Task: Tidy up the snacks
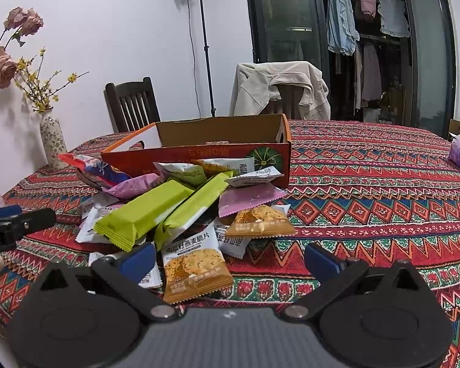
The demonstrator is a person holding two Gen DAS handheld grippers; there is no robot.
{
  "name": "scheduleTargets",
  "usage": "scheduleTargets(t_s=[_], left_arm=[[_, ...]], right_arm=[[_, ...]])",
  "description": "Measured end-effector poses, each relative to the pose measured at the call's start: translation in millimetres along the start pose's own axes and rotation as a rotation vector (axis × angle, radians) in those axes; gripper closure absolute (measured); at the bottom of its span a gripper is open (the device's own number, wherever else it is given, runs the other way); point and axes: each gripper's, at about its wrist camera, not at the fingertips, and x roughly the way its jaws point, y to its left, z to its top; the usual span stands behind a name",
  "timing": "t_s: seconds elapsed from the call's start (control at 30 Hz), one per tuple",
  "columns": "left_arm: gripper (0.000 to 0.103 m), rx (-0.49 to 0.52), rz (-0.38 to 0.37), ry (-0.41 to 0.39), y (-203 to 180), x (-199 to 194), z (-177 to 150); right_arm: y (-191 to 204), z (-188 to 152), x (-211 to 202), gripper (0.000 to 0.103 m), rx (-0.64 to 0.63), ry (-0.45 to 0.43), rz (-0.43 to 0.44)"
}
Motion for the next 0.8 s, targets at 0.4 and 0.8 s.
scheduleTargets(t_s=[0.4, 0.8], left_arm=[[0.000, 0.001, -0.004, -0.003, -1.0, 0.3, 0.3], [0.000, -0.001, -0.007, -0.003, -1.9, -1.3, 0.0]], right_arm=[[-1.7, 0.3, 1.1, 0.000, 0.003, 0.000, 0.002], [-1.8, 0.0, 1.5, 0.000, 0.004, 0.001, 0.002]])
